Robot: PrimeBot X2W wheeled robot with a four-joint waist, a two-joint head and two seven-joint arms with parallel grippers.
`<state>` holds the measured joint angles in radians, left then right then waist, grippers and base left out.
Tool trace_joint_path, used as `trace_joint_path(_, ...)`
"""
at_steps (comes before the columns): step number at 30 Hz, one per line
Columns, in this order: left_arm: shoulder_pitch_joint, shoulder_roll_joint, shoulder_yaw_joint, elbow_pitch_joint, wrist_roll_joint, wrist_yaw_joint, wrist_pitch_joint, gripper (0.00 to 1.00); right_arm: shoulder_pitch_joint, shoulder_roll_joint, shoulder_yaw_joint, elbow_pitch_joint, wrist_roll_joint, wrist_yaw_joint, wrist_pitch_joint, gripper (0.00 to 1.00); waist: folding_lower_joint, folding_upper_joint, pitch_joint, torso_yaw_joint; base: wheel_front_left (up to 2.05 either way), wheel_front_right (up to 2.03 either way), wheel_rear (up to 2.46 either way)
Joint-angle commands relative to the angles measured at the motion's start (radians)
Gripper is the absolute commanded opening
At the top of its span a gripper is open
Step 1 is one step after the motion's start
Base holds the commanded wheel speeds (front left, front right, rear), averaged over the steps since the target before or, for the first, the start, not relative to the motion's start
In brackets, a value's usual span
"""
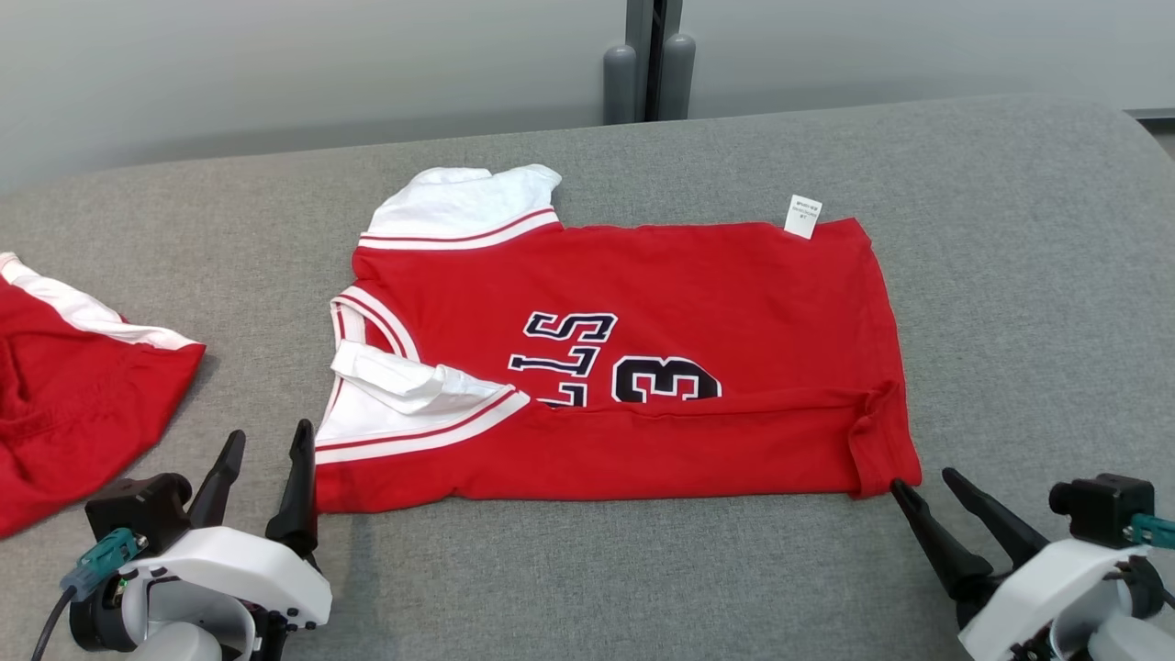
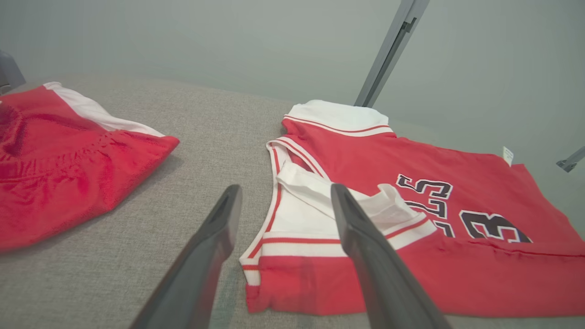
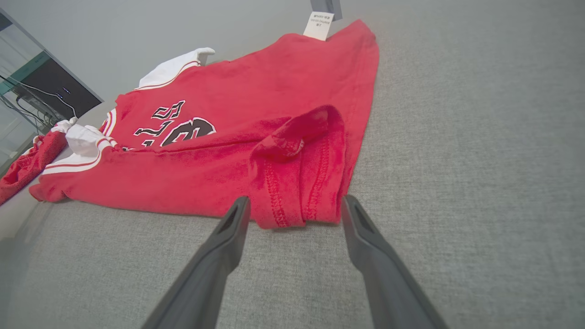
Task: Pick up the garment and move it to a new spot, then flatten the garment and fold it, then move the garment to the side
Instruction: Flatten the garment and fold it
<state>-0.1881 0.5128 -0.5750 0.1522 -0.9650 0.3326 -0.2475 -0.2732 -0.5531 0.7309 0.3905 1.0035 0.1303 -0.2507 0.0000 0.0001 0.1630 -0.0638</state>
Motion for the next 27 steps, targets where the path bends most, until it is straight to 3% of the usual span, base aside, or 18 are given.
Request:
trace_joint_path(1, -0.01, -0.008, 0.001, 0.009, 0.008, -0.003, -0.006, 1.0, -0.019, 0.014, -0.003, 0.014, -0.011, 0.001, 0.0, 1.0, 0.0, -0.0001, 0.003, 0.0, 0.0, 0.0, 0.0)
trace_joint_path(8, -0.034, -0.024, -0.019, 0.072, 0.006, -0.02, 0.02, 1.0, -0.069, 0.085, -0.013, 0.133, -0.058, 0.001, 0.038, 1.0, 0.0, -0.0001, 0.015, 0.003, 0.0, 0.0, 0.0)
trace_joint_path(14, -0.053, -0.035, -0.056, 0.131, 0.003, -0.035, 0.076, 1.0, -0.09, 0.11, -0.025, 0.193, -0.066, 0.001, 0.058, 1.0, 0.0, -0.0001, 0.019, 0.003, 0.0, 0.0, 0.0)
trace_joint_path(27, -0.089, -0.048, -0.114, 0.212, 0.004, -0.074, 0.159, 1.0, -0.126, 0.147, -0.018, 0.222, -0.042, 0.001, 0.118, 1.0, 0.0, -0.0001, 0.041, 0.0, 0.0, 0.0, 0.0)
